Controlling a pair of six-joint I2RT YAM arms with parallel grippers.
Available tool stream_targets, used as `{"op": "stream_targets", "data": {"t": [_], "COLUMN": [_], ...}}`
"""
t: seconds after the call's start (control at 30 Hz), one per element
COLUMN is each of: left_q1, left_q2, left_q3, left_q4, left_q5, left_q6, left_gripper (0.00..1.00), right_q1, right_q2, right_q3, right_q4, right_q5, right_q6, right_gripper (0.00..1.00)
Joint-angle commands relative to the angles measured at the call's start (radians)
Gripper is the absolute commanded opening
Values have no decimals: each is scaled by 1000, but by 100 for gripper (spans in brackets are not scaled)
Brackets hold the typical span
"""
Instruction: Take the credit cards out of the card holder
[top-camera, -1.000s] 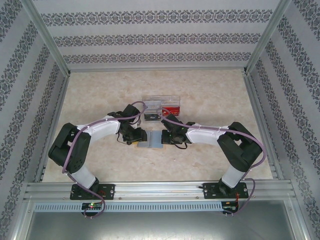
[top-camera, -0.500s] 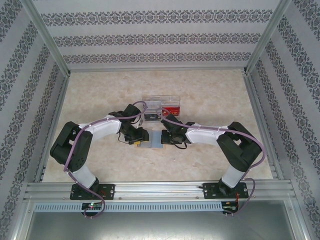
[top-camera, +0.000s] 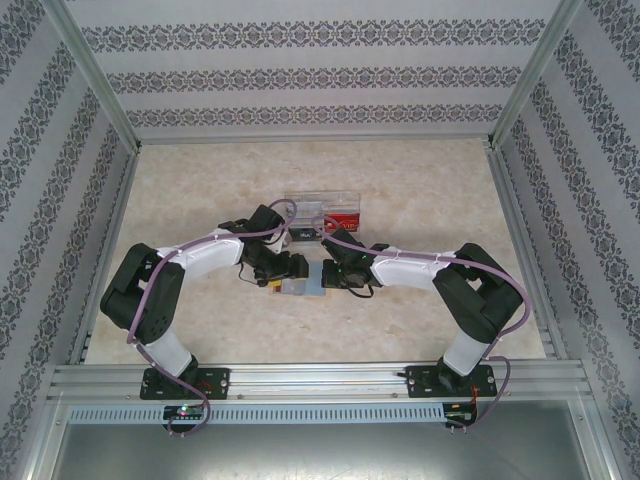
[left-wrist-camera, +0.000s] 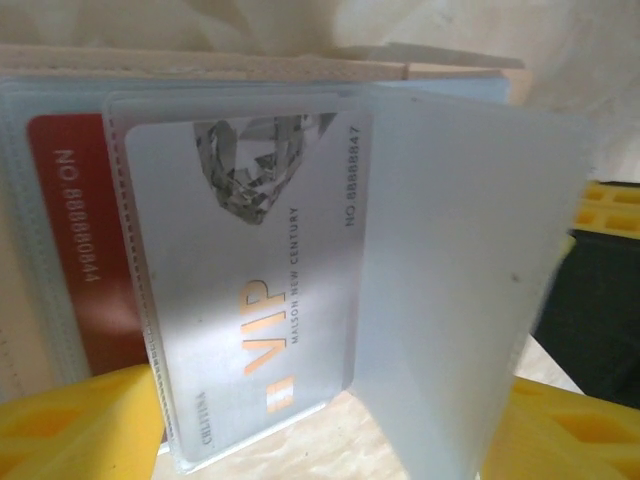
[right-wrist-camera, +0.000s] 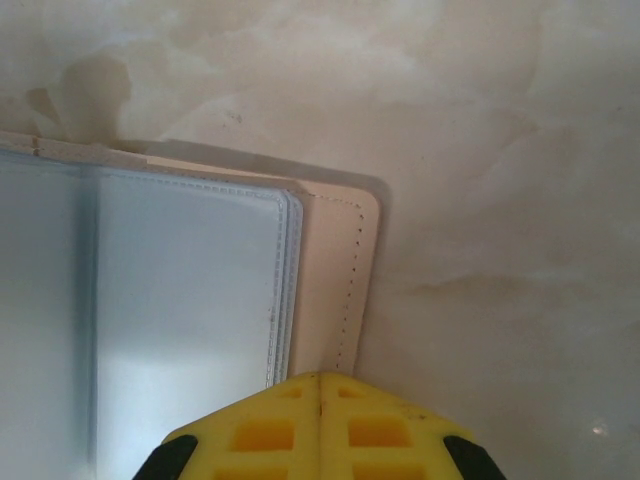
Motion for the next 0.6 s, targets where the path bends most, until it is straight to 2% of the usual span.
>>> {"op": "stream_targets", "data": {"t": [0.0, 0.07, 0.1, 0.33, 0.47, 0.57], "left_q1": [-18, -20, -21, -22, -22, -19], "left_q2": [-32, -30, -29, -27, -38, -45], "left_q3": [29, 32, 35, 38, 41, 54], "left_q4": [3, 0, -5, -13, -36, -48], "left_q5": [18, 18, 14, -2, -48, -49], "left_q6": [22, 24, 25, 29, 36, 46], "left_gripper": [82, 84, 90, 90, 98, 99], "right_q1": [16, 15, 15, 9, -4, -22], "right_q2": [26, 24, 23, 9, -20, -47], "right_q3": [8, 7, 8, 8, 8, 7], "right_q4": [-25, -25, -25, -34, -52, -65], "right_q5": [8, 11, 12, 20, 37, 42], "right_q6": [14, 14, 14, 9, 2, -11], "right_gripper": [1, 0, 0, 2, 10, 12]}}
